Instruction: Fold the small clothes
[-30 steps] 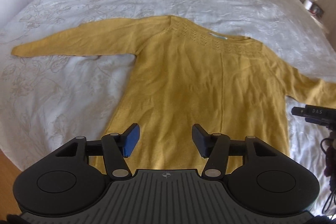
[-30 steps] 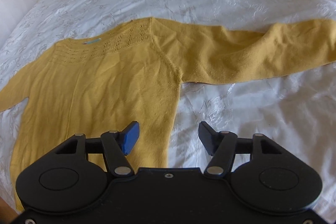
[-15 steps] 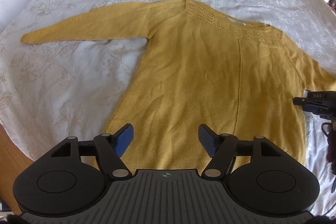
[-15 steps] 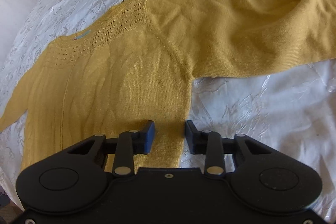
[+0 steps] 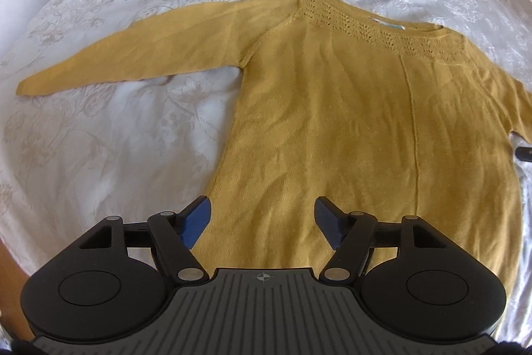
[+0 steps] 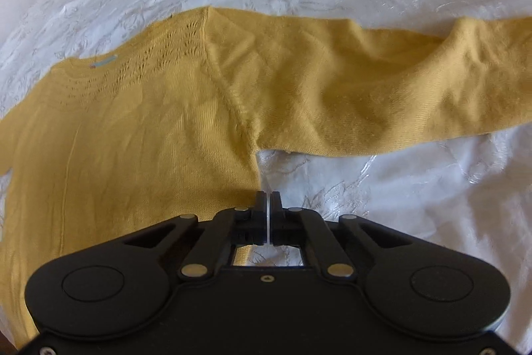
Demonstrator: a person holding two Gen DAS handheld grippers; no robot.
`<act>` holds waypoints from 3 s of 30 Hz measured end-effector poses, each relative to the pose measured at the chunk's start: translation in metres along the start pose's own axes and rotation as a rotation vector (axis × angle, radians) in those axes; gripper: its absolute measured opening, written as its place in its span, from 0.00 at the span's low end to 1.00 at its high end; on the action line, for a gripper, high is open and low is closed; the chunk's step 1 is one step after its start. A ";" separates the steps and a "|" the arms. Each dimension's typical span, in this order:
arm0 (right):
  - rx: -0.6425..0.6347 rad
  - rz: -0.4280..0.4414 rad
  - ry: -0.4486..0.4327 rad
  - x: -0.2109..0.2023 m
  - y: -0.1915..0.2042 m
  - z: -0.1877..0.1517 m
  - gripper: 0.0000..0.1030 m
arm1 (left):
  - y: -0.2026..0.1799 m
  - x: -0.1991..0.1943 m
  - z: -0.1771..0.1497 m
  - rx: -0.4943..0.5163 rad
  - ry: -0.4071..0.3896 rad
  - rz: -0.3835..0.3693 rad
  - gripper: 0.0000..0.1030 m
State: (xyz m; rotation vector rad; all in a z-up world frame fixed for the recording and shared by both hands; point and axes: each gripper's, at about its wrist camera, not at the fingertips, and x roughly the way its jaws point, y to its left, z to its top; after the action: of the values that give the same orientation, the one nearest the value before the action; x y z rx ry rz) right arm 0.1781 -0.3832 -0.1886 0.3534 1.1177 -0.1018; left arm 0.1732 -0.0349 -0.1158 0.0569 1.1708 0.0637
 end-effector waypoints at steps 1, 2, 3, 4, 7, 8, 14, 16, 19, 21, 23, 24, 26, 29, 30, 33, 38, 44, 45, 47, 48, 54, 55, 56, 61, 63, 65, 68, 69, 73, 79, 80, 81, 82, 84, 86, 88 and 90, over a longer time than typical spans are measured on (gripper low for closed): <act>0.030 0.028 -0.004 -0.006 -0.002 -0.002 0.18 | 0.000 0.004 0.002 0.016 -0.001 -0.005 0.66; 0.052 0.050 0.002 -0.012 -0.003 -0.005 0.18 | 0.000 0.007 0.004 0.028 0.000 -0.012 0.66; 0.057 0.061 0.009 -0.016 -0.001 -0.009 0.18 | 0.000 0.011 0.006 0.040 0.001 -0.021 0.66; 0.046 0.058 0.015 -0.020 0.001 -0.015 0.18 | 0.000 0.015 0.007 0.054 0.002 -0.029 0.66; 0.002 0.056 0.054 -0.032 0.009 -0.041 0.23 | 0.000 0.028 0.006 0.096 0.020 -0.041 0.66; 0.001 0.064 0.069 -0.035 0.010 -0.050 0.33 | 0.001 0.032 0.004 0.112 0.031 -0.043 0.66; 0.029 0.063 0.183 -0.048 0.010 -0.107 0.46 | 0.015 0.061 -0.020 0.160 0.120 -0.035 0.66; 0.051 0.053 0.211 -0.049 0.010 -0.122 0.46 | 0.021 0.063 -0.028 0.162 0.118 -0.060 0.68; 0.076 0.047 0.248 -0.042 0.011 -0.134 0.46 | 0.021 0.063 -0.034 0.212 0.103 -0.076 0.71; 0.079 0.046 0.269 -0.037 0.014 -0.138 0.48 | 0.020 0.064 -0.034 0.222 0.104 -0.084 0.74; 0.053 -0.002 0.293 -0.033 0.020 -0.137 0.28 | 0.020 0.065 -0.033 0.209 0.112 -0.096 0.78; 0.026 -0.040 0.302 -0.031 0.023 -0.134 0.14 | 0.020 0.067 -0.032 0.204 0.118 -0.101 0.80; 0.009 -0.097 0.320 -0.027 0.022 -0.132 0.14 | 0.022 0.071 -0.029 0.199 0.132 -0.111 0.84; 0.060 -0.125 0.322 -0.025 0.014 -0.128 0.13 | 0.022 0.079 -0.024 0.195 0.151 -0.118 0.92; 0.069 -0.126 0.311 -0.029 0.013 -0.127 0.15 | 0.021 0.080 -0.023 0.198 0.157 -0.115 0.94; 0.079 -0.147 0.254 -0.050 0.007 -0.125 0.28 | 0.014 0.085 -0.021 0.198 0.167 -0.099 0.99; 0.129 -0.158 0.131 -0.080 -0.008 -0.101 0.54 | 0.002 0.097 -0.020 0.208 0.158 -0.084 1.00; 0.111 -0.175 -0.088 -0.109 -0.030 -0.051 0.76 | -0.001 0.101 -0.027 0.157 0.093 -0.071 1.00; 0.101 -0.189 -0.124 -0.111 -0.034 -0.041 0.78 | -0.001 0.100 -0.029 0.138 0.070 -0.065 1.00; 0.075 -0.210 -0.191 -0.115 -0.044 -0.023 0.87 | -0.003 0.099 -0.037 0.107 0.026 -0.045 1.00; 0.063 -0.218 -0.220 -0.116 -0.049 -0.016 0.97 | -0.005 0.098 -0.039 0.104 0.011 -0.033 1.00; 0.025 -0.293 -0.295 -0.120 -0.100 0.026 0.99 | -0.020 0.090 -0.052 0.068 -0.013 0.032 1.00; 0.031 -0.303 -0.301 -0.119 -0.113 0.036 0.99 | -0.022 0.090 -0.049 0.069 0.002 0.039 1.00; 0.038 -0.310 -0.308 -0.125 -0.121 0.038 0.99 | -0.023 0.089 -0.045 0.060 0.017 0.036 1.00; 0.036 -0.342 -0.321 -0.127 -0.166 0.060 0.99 | -0.007 0.068 -0.018 -0.168 -0.001 -0.011 0.79; 0.034 -0.353 -0.317 -0.121 -0.186 0.073 0.99 | -0.008 0.058 -0.007 -0.224 -0.026 -0.012 0.79; 0.042 -0.365 -0.305 -0.116 -0.203 0.084 0.99 | -0.017 0.051 0.002 -0.241 -0.055 -0.006 0.79; 0.058 -0.370 -0.275 -0.107 -0.226 0.096 0.99 | -0.034 0.041 0.018 -0.229 -0.084 -0.010 0.79; 0.059 -0.367 -0.263 -0.104 -0.232 0.099 0.99 | -0.038 0.038 0.021 -0.222 -0.090 -0.017 0.79; 0.046 -0.349 -0.207 -0.089 -0.246 0.103 0.99 | -0.055 0.024 0.025 -0.172 -0.098 -0.053 0.79; 0.077 -0.281 -0.106 -0.066 -0.261 0.100 0.99 | -0.075 0.012 0.021 -0.101 -0.077 -0.077 0.79; 0.065 -0.289 -0.101 -0.064 -0.259 0.100 1.00 | -0.075 0.011 0.020 -0.098 -0.073 -0.079 0.79; 0.057 -0.298 -0.094 -0.063 -0.257 0.100 1.00 | -0.075 0.010 0.019 -0.096 -0.069 -0.079 0.79; 0.054 -0.300 -0.090 -0.062 -0.255 0.100 0.99 | -0.074 0.010 0.018 -0.096 -0.065 -0.078 0.79; 0.042 -0.289 -0.092 -0.064 -0.251 0.102 0.72 | -0.071 0.010 0.018 -0.101 -0.060 -0.082 0.79; 0.028 -0.304 -0.082 -0.067 -0.246 0.105 0.42 | -0.067 0.008 0.018 -0.109 -0.057 -0.086 0.79; 0.030 -0.255 -0.069 -0.073 -0.241 0.110 0.12 | -0.062 0.009 0.019 -0.120 -0.056 -0.093 0.79; -0.008 -0.262 -0.085 -0.081 -0.225 0.114 0.12 | -0.057 0.009 0.021 -0.129 -0.057 -0.106 0.79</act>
State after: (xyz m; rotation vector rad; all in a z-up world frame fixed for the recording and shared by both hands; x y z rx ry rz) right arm 0.1836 -0.6401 -0.1233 0.1923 1.0752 -0.3410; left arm 0.1974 -0.0908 -0.1207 -0.1168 1.1090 0.0440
